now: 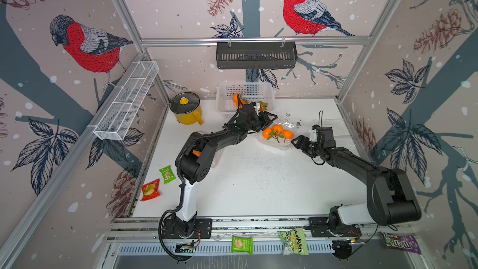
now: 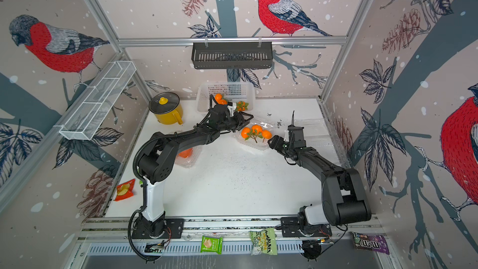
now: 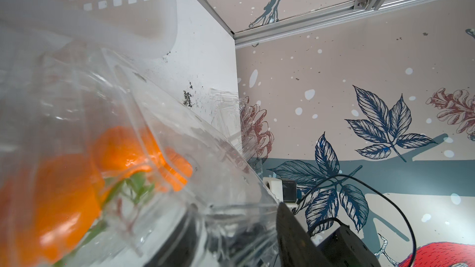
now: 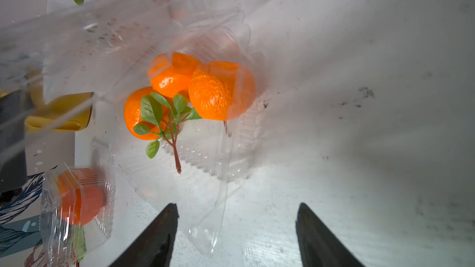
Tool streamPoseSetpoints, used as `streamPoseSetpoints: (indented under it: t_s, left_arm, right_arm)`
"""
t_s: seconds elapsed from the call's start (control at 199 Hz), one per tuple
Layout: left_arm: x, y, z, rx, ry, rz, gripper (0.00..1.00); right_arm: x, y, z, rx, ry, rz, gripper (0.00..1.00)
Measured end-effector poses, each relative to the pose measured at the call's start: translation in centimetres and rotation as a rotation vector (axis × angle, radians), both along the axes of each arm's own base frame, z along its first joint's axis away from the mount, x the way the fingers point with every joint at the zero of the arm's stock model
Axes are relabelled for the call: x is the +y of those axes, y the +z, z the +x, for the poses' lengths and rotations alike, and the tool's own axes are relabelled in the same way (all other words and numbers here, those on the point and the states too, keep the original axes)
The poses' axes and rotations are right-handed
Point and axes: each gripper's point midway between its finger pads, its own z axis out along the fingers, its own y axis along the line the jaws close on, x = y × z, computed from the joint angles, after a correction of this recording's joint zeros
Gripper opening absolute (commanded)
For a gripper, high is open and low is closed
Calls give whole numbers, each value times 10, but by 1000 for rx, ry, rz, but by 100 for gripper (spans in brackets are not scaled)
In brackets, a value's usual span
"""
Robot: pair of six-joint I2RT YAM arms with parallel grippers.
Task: Take oranges out of containers
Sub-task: Open the packing box at the center of the board.
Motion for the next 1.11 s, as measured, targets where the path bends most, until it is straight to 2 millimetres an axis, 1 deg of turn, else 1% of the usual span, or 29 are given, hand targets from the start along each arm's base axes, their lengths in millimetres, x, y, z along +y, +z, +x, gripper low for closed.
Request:
streamPoseSetpoints:
  t_s: [0.055,0.116,0.151,0.211,0.292,0.362,0.493,0.628,0.694,0.779,0.84,0.92,0.99,1.031,1.106]
  left_arm:
    - [1,1,0,3,1,3,50]
    - [1,2,0,5,1,4,50]
    - [1,3,1,3,2,4,50]
    - [1,4,1,4,3,4,50]
    - [1,5,2,2,2,9,50]
    - [1,7,4,0,4,8,50]
    - [3,10,4,-2,6,6,50]
    - [6,23,0,-17,6,-3,50]
    - [6,28,-1,-25,5,-7,50]
    - [6,30,-1,-34,2,5,51]
    - [6,32,1,-33,1,13,51]
    - [2,35,7,-57,-3,19,51]
    - [0,25,10,-46,-3,32,51]
    - [0,15,11,-31,-5,48,51]
    - [3,-4,7,-1,-7,79,51]
  right_arm:
    - [5,-4,5,6,16,-9,64]
    - [13,-12,8,19,47,-22,54]
    - [16,-18,9,26,66,-37,51]
    - [21,-27,9,46,83,-53,46]
    - [25,-38,6,59,107,-86,36]
    - [28,-41,2,56,127,-119,33]
    - [36,-39,-17,36,186,-196,33]
    - [35,-45,-43,47,230,-298,31]
    - [29,-52,-57,72,238,-355,32]
    - [17,-59,-68,100,220,-420,33]
    - [13,-61,-70,108,212,-448,36]
    - [10,-60,-69,109,201,-470,45]
    - [9,-57,-63,107,189,-487,54]
    - [9,-54,-58,99,181,-493,59]
    - [11,-43,-47,72,165,-498,66]
